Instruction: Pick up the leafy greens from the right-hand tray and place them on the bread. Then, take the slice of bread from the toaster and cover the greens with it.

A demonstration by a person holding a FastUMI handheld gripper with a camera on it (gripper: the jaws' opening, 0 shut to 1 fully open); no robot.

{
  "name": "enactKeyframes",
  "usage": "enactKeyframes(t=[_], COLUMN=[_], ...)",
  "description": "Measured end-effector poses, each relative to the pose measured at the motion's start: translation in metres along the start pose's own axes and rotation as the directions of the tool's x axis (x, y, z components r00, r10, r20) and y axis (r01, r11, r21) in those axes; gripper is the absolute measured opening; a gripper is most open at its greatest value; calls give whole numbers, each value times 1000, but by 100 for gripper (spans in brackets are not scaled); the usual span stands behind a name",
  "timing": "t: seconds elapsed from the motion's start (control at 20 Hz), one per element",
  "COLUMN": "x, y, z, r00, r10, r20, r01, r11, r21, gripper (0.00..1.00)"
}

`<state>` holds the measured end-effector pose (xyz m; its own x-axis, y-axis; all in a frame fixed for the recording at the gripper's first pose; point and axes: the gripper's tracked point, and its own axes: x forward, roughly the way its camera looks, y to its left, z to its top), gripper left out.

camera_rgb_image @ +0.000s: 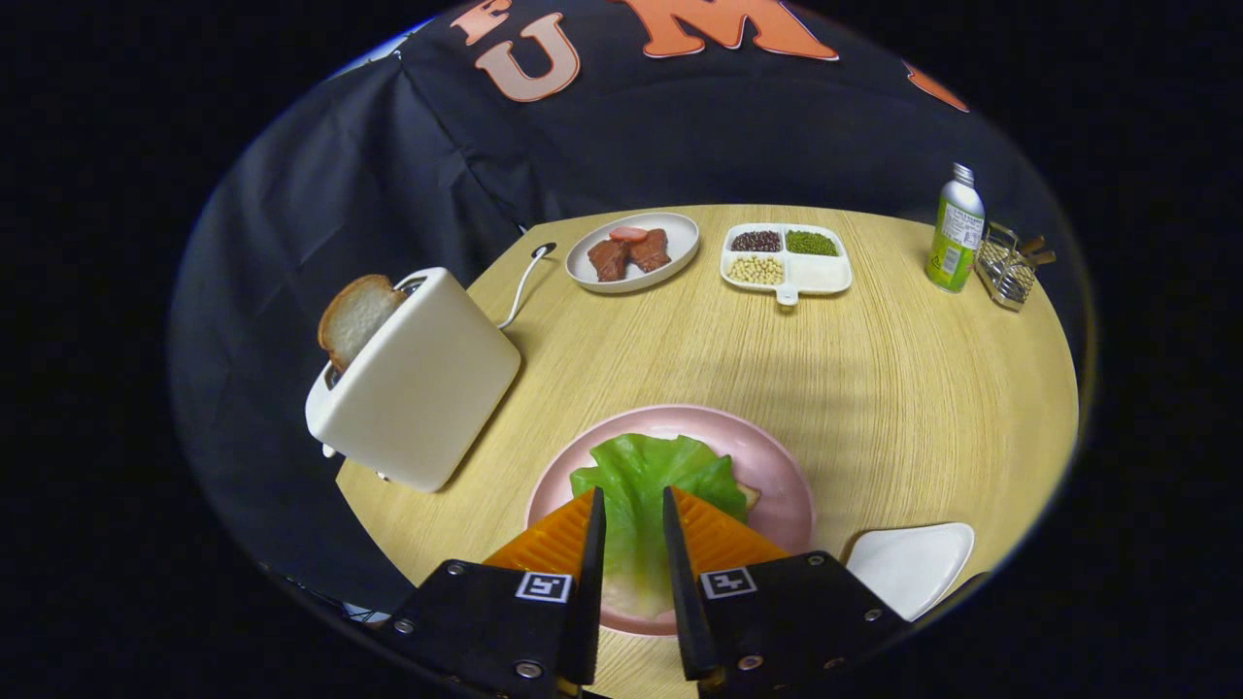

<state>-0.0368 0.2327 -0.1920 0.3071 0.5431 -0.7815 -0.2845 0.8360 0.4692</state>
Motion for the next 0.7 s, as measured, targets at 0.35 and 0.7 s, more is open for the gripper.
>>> enactKeyframes(t=[0.35,0.7], x=[-10,1], y=[37,103], z=[46,86], r00=[1000,997], r10=[16,78], r20=[25,3], r01=[-15,-77], r11=[999,993], r21=[-34,-90], gripper=[54,82])
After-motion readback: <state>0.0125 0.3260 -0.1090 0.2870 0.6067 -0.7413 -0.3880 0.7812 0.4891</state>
